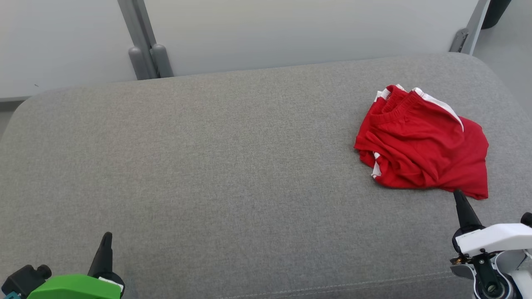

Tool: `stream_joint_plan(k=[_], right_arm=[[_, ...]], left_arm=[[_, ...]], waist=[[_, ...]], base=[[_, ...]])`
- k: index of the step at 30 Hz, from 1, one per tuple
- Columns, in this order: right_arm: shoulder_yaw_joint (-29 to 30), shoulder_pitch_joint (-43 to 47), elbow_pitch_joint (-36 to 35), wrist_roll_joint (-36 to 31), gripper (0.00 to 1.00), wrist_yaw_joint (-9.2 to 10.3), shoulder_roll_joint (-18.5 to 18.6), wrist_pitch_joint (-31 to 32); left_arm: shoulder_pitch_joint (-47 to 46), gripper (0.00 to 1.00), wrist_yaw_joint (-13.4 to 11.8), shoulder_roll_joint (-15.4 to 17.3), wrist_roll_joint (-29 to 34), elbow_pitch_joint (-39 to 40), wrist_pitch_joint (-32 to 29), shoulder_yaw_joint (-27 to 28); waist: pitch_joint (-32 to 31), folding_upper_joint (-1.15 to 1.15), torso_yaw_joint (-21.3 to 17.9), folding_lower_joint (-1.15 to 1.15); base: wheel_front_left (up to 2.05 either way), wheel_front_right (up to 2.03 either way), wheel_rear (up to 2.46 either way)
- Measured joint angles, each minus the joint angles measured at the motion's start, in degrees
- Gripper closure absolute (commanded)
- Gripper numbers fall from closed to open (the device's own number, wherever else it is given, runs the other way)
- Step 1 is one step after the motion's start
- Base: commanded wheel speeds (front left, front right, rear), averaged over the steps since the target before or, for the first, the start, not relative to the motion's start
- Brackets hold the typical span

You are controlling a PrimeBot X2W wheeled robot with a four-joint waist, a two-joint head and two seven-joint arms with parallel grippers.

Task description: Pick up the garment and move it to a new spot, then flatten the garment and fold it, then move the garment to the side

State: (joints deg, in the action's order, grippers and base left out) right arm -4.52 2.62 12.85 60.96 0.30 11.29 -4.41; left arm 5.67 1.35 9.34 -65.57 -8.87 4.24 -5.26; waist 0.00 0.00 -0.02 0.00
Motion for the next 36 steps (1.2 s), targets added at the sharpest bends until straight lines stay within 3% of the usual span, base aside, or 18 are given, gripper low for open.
stream_joint_plan(k=[36], right_arm=[[7.5, -3.9, 2.1, 25.2, 1.00, -5.34, -5.8, 6.7]], left_arm=[[-5.9, 1.00, 4.2, -4.3, -21.6, -5.0, -6.6, 5.6]], waist=[[0.1, 0.00, 0.0, 0.00]], base=[[0.00, 0.00, 0.00]])
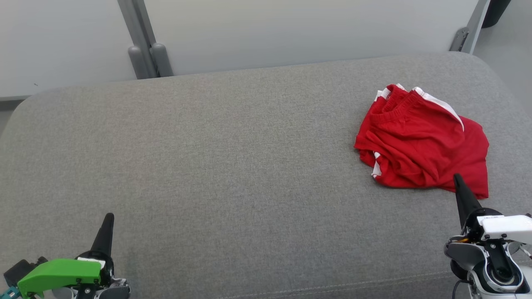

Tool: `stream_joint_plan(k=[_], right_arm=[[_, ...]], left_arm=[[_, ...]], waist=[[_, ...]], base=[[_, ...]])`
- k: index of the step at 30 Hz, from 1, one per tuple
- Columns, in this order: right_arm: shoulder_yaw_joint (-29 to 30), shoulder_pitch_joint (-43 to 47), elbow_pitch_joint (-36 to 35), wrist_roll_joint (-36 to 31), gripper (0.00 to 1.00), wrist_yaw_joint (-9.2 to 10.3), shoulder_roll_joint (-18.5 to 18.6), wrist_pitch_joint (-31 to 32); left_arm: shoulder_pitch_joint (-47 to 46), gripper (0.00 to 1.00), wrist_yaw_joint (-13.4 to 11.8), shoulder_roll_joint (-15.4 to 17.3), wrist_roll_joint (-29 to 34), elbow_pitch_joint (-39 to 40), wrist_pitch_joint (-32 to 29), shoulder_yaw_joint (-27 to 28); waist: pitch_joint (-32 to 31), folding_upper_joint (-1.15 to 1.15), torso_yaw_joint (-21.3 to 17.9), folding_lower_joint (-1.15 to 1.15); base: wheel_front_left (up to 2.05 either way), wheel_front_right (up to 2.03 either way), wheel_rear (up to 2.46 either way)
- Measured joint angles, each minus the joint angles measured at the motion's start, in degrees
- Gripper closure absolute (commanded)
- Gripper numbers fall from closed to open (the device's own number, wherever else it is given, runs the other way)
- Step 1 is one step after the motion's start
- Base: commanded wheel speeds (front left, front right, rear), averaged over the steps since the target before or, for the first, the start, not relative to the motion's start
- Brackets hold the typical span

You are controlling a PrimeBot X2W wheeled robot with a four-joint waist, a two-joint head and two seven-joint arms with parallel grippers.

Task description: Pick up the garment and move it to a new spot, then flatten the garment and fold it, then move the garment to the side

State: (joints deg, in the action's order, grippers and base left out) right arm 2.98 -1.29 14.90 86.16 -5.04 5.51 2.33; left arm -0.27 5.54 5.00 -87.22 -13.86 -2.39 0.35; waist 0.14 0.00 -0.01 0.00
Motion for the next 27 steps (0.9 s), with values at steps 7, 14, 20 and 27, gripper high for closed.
stream_joint_plan(k=[7, 14, 20, 27], right_arm=[[1.2, -0.9, 0.3, 4.2, 1.00, -0.97, -0.8, 1.1], [2.2, -1.7, 0.6, 7.7, 1.00, -1.51, -1.7, 1.8], [2.3, -1.8, 0.6, 7.7, 1.00, -1.51, -1.7, 1.8], [2.3, -1.8, 0.8, 7.7, 1.00, -1.51, -1.7, 1.8]], left_arm=[[-1.2, 1.00, 0.5, -0.5, -3.4, -0.7, -1.1, 1.1], [-2.3, 1.00, 1.0, -1.1, -6.0, -1.3, -2.1, 1.7], [-2.4, 1.00, 1.0, -1.1, -6.4, -1.5, -2.1, 1.7], [-2.4, 1.00, 1.0, -1.1, -6.4, -1.7, -2.1, 1.7]], waist=[[0.0, 0.00, 0.0, 0.00], [0.0, 0.00, 0.0, 0.00], [0.0, 0.00, 0.0, 0.00], [0.0, 0.00, 0.0, 0.00]], base=[[0.00, 0.00, 0.00], [0.00, 0.00, 0.00], [0.00, 0.00, 0.00], [0.00, 0.00, 0.00]])
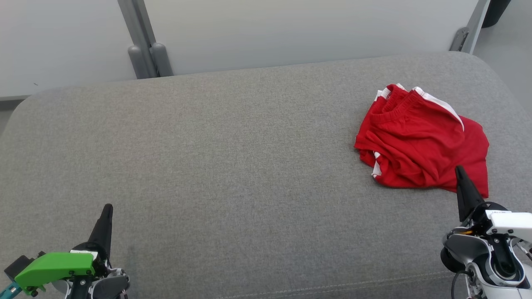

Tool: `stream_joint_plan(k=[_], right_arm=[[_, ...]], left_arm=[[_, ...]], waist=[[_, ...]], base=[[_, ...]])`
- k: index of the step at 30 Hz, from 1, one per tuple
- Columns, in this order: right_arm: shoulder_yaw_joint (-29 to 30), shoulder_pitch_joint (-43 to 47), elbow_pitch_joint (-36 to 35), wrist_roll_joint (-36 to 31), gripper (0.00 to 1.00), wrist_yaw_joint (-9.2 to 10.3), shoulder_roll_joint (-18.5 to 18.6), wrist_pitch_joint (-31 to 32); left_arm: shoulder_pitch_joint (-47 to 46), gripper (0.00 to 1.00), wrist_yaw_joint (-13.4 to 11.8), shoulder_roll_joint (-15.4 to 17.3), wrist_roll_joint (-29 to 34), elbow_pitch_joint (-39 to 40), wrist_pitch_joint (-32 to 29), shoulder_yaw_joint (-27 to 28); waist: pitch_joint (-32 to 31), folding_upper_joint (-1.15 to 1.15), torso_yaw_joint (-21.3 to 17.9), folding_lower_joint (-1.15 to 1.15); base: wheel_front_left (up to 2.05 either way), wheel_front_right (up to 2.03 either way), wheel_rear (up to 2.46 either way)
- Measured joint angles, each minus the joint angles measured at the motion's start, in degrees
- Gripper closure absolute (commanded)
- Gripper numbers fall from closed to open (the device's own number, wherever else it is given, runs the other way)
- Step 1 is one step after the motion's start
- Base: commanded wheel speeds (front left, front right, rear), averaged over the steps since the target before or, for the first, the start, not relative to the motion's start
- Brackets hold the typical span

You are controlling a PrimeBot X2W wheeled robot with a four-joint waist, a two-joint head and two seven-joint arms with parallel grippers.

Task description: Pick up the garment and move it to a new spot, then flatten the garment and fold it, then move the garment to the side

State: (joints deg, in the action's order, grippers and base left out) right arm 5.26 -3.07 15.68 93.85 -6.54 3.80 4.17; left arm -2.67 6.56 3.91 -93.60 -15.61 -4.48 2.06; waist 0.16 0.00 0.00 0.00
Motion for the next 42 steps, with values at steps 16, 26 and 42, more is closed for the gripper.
stream_joint_plan(k=[16, 26, 42], right_arm=[[0.0, 0.0, 0.2, 0.0, 1.00, 0.00, 0.0, 0.0], [0.1, 0.0, 0.4, 0.0, 1.00, 0.00, 0.0, 0.3], [0.2, 0.0, 0.5, 0.0, 1.00, -0.01, 0.0, 0.3]], left_arm=[[0.0, 1.00, 0.1, 0.0, 0.0, -0.2, 0.0, 0.0], [-0.1, 1.00, 0.5, 0.0, 0.0, -0.3, 0.0, 0.1], [-0.1, 1.00, 0.5, -0.1, 0.0, -0.4, 0.0, 0.2]], waist=[[0.0, 0.00, 0.0, 0.00], [0.0, 0.00, 0.0, 0.00], [0.0, 0.00, 0.0, 0.00]], base=[[0.00, 0.00, 0.00], [0.00, 0.00, 0.00], [0.00, 0.00, 0.00]])
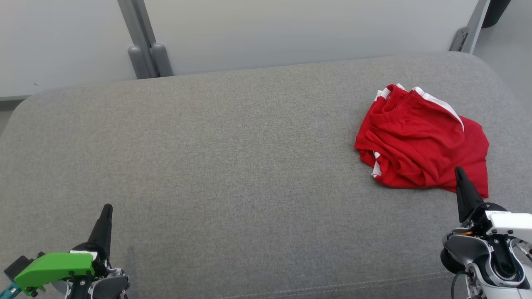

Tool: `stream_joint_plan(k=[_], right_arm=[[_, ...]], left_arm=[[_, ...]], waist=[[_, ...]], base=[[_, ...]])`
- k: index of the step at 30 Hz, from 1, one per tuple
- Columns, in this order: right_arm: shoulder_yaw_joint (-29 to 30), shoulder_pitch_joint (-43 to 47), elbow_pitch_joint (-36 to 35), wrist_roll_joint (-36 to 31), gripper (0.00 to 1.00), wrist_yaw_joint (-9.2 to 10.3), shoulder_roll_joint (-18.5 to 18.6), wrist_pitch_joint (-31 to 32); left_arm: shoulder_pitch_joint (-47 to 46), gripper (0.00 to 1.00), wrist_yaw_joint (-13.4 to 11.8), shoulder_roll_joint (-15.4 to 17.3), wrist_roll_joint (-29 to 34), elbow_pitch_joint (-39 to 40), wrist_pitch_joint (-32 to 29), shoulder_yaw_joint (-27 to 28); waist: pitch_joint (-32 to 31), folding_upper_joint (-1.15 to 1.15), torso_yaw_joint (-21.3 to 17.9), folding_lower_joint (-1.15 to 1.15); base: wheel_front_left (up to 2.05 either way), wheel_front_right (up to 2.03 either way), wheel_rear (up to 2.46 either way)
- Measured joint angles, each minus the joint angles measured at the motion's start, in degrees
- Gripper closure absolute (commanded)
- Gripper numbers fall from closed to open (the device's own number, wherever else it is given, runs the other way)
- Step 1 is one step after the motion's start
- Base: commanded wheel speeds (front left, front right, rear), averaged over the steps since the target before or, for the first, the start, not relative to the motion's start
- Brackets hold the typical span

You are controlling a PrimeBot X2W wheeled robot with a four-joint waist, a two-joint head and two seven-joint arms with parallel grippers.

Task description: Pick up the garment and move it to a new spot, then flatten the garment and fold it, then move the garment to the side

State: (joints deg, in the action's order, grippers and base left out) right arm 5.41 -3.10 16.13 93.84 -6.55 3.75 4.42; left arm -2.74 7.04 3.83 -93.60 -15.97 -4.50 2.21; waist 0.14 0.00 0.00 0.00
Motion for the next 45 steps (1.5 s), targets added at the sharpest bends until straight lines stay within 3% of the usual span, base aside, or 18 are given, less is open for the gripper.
stream_joint_plan(k=[45], right_arm=[[0.1, 0.0, 0.1, 0.0, 1.00, 0.00, -0.1, 0.2]], left_arm=[[-0.5, 1.00, 0.0, -0.3, 0.0, -0.2, 0.0, 0.2]], waist=[[0.0, 0.00, 0.0, 0.00]], base=[[0.00, 0.00, 0.00]])
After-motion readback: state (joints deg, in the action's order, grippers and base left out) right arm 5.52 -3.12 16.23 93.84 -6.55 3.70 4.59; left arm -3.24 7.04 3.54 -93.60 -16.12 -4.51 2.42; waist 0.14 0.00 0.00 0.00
